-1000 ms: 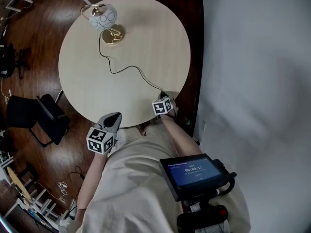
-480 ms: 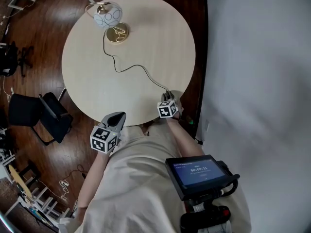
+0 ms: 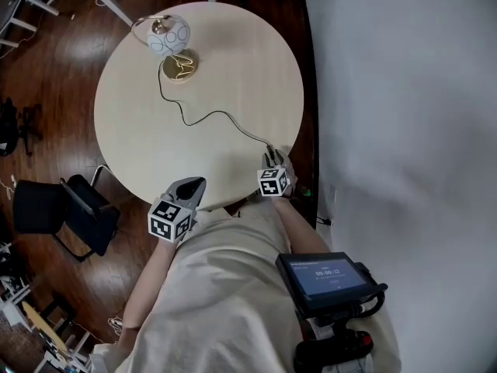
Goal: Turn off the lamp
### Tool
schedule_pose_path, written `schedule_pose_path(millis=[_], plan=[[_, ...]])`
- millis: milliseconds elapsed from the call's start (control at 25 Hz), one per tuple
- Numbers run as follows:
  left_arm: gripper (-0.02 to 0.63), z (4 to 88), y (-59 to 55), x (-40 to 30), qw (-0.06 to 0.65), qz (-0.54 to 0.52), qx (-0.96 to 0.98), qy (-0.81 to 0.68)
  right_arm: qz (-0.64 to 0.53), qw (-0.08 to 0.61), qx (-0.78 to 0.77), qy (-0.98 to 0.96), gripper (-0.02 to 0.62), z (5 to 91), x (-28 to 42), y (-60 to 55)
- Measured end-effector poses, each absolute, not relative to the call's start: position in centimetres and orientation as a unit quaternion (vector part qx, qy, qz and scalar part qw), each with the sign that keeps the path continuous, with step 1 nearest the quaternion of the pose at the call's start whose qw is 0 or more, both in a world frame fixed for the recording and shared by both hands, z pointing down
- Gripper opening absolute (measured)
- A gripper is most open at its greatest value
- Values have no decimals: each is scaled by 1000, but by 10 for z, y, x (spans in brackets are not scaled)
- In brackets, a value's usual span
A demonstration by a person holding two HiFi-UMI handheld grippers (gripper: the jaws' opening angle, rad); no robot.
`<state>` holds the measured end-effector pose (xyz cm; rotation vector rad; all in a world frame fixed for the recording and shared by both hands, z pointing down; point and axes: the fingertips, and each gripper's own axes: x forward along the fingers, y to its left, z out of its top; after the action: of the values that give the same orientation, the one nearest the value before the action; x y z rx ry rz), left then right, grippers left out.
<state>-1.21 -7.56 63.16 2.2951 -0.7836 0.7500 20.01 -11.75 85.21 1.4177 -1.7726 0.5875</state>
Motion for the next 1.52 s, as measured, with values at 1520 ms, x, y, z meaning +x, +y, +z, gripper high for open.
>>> schedule_pose_path(millis=[1520], plan=[[3,639,-9,-161,275,252,917,-137,149,186,702,-671,95,615,31,9]])
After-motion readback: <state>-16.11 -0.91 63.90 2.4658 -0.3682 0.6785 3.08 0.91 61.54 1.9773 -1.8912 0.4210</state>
